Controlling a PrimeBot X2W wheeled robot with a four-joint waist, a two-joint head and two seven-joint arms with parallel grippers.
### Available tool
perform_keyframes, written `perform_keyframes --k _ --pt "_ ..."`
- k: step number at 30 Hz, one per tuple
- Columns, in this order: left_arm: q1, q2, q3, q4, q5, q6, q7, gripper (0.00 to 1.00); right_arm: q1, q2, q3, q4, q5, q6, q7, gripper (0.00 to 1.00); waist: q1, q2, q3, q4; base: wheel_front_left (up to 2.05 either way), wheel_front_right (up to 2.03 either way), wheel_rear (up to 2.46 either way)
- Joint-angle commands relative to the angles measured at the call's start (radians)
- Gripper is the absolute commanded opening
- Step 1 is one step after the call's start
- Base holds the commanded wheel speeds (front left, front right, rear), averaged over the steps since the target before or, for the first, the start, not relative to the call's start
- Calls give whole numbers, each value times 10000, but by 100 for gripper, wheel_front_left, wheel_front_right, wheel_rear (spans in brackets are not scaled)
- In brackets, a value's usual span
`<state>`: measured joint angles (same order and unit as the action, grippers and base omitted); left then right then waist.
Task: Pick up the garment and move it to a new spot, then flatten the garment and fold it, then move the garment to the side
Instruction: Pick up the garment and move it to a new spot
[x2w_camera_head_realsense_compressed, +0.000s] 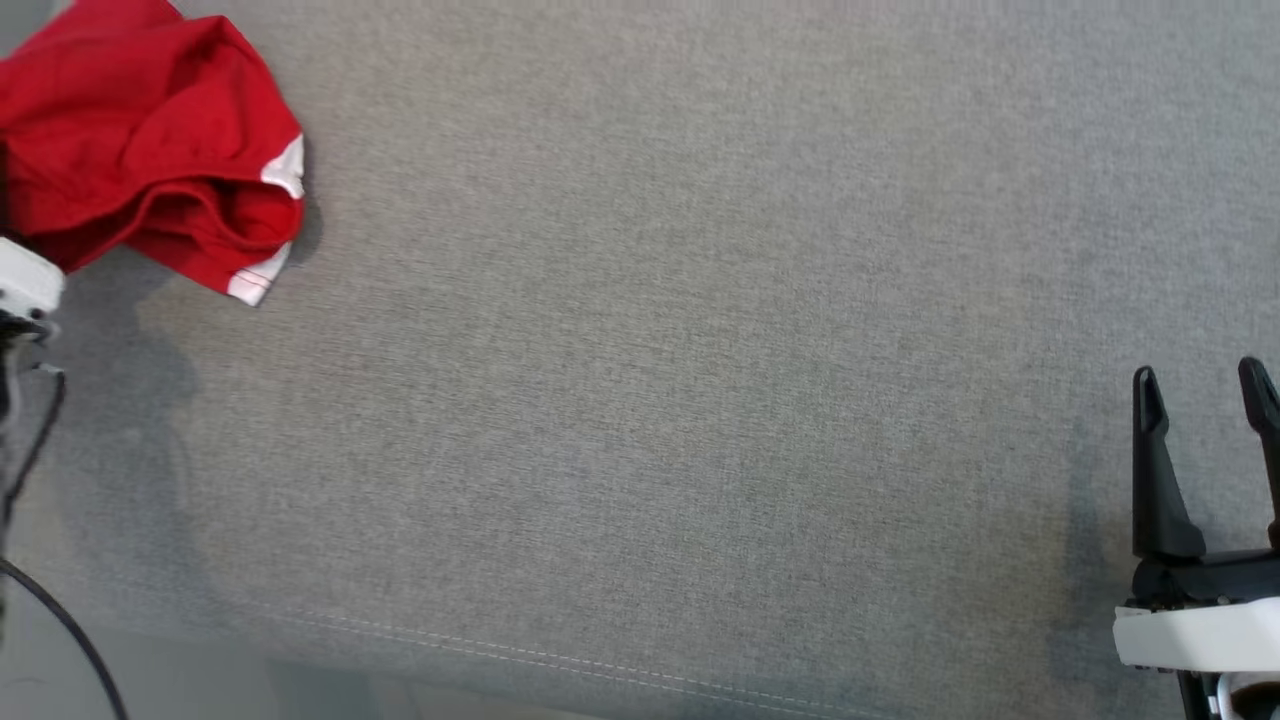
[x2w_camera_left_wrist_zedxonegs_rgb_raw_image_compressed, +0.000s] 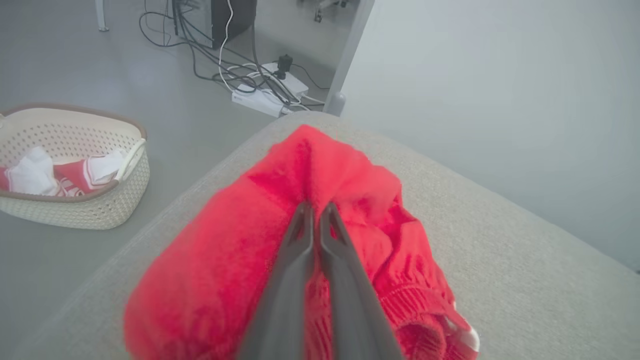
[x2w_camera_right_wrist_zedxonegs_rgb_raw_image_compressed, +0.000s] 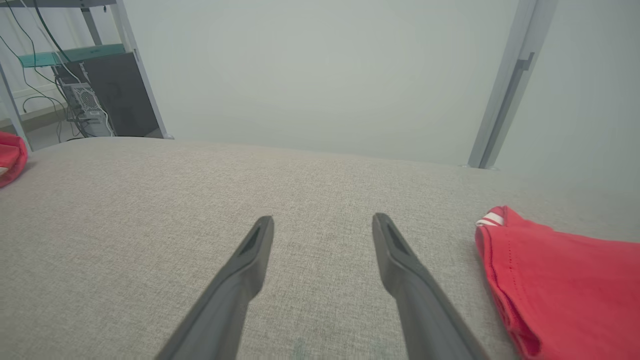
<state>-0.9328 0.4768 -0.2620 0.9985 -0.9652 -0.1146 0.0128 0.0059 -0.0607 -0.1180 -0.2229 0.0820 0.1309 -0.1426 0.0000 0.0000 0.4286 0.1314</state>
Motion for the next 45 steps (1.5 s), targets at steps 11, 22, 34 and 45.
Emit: perform_keyframes --k 11,22,34,45 --pt "3245 -236 -345 -4046 1241 1176 -2452 0 119 25 578 497 298 -2 -302 100 0 0 -1187 121 0 0 0" --pt "5004 148 -1444 -8967 2622 2974 -1502 0 86 70 718 1007 540 -2 -626 100 0 0 -1636 -441 0 0 0" --pt "3660 -372 -2983 -10755 3380 2954 92 0 4 102 669 1461 1177 -2 -1042 100 0 0 -1457 -2411 0 0 0" --pt "2839 -1867 -4326 -8994 3412 2213 260 0 -74 103 965 1865 1732 -2 -1183 100 0 0 -1026 -4382 0 0 0"
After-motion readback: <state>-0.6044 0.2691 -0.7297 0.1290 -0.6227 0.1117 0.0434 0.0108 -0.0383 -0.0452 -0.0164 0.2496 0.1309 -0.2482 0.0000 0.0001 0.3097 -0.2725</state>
